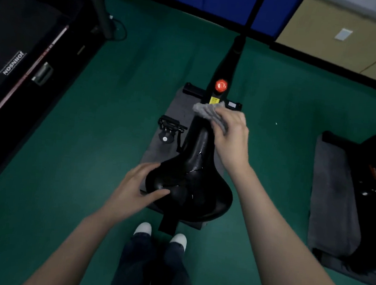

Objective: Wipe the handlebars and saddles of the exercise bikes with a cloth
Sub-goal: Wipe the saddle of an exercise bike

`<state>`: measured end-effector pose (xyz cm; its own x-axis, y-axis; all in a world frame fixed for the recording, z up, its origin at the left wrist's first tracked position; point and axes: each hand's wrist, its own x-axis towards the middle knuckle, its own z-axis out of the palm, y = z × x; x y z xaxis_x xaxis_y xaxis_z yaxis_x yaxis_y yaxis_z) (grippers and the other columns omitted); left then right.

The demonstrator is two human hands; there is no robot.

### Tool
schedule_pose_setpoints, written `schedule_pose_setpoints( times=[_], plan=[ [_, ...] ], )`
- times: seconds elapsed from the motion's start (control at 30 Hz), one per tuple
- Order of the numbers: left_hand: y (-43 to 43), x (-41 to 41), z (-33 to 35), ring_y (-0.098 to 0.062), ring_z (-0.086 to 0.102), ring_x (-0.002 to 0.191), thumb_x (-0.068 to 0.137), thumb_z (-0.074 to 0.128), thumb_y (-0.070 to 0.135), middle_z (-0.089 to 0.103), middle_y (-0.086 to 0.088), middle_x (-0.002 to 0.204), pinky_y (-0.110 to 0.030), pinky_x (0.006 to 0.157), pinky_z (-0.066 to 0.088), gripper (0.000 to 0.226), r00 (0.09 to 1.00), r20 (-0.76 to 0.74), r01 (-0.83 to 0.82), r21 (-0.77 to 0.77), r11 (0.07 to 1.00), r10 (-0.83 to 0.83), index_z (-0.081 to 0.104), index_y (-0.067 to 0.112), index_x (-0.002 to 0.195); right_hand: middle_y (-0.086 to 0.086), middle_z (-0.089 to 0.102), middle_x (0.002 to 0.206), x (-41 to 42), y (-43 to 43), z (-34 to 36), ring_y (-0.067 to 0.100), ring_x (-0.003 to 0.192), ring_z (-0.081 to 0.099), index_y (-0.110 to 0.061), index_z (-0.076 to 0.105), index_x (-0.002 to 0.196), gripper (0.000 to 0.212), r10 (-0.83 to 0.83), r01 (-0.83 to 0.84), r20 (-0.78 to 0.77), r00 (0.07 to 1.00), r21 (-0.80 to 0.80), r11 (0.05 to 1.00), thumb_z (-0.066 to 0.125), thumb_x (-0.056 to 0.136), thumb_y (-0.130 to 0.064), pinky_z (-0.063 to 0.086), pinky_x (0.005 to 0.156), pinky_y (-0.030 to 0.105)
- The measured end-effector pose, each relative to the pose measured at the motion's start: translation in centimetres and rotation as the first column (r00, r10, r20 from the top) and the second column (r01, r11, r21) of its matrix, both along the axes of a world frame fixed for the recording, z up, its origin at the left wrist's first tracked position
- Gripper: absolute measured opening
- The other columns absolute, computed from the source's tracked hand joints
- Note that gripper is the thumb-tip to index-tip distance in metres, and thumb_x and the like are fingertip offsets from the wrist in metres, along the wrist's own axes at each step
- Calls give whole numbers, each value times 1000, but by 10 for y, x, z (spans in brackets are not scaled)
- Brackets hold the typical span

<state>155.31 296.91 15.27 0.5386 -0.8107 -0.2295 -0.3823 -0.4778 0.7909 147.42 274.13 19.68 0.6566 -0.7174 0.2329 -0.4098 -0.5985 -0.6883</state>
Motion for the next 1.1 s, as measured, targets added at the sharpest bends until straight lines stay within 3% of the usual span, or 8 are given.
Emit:
schedule_pose_setpoints(
  times=[0.1,0.23,0.37,0.5,0.67,0.8,0.97,1.1],
  plan=[
    [-4,6,-6,-5,47,120,76,58,53,52,10,125,-10,101,29,63,999,-46,3,-26,1000,-4,54,19,129,8,65,113,19,-7,-8,27,114,49,-9,64,117,27,205,-219,-244,948,-34,975,55,91,-5,33,100,37],
    [-16,11,-12,-11,48,124,84,59,55,54,3,129,-30,110,34,60,993,-118,3,-46,999,-8,55,15,128,6,64,112,20,4,-10,27,111,53,-18,66,114,30,422,-526,-501,756,-81,846,52,90,-5,34,100,41],
    [-24,11,-14,-16,48,124,82,55,52,54,-1,130,-39,110,35,62,989,-143,19,-51,999,-26,56,11,129,5,65,109,13,14,-5,24,110,53,-15,66,113,37,538,-688,-599,593,-29,725,53,82,3,32,100,33],
    [-21,12,-20,-14,44,129,82,51,60,51,3,134,-41,110,34,68,987,-156,21,-66,998,-32,53,16,133,9,67,109,44,-5,-2,27,108,55,-11,64,117,39,467,-676,-670,577,-71,733,52,84,7,32,105,34],
    [-20,14,-29,-9,42,129,78,43,73,50,11,132,-39,110,35,75,987,-160,15,-60,998,-25,52,23,133,17,64,106,68,-14,-2,38,105,56,-9,60,112,30,331,-537,-730,597,-57,842,48,86,0,46,89,40],
    [-18,15,-31,-5,40,129,77,40,77,48,17,132,-38,110,35,73,984,-176,10,-57,998,-20,52,30,132,13,68,99,55,-10,-3,30,103,58,-8,64,97,12,476,-663,-677,562,-24,748,56,90,-15,35,98,33],
    [-16,14,-33,-3,36,130,77,37,81,45,20,134,-36,111,32,73,985,-169,16,-41,999,-23,49,35,133,8,61,123,43,-18,-7,26,118,50,-9,61,120,31,537,-709,-655,532,3,705,57,89,-6,30,104,29],
    [-16,15,-33,-4,36,131,76,37,81,45,21,134,-37,112,32,72,984,-179,12,-35,999,-18,48,38,132,12,65,112,51,-29,-5,29,109,57,-6,63,113,31,516,-622,-596,615,35,782,53,85,3,42,93,38]
  ],
)
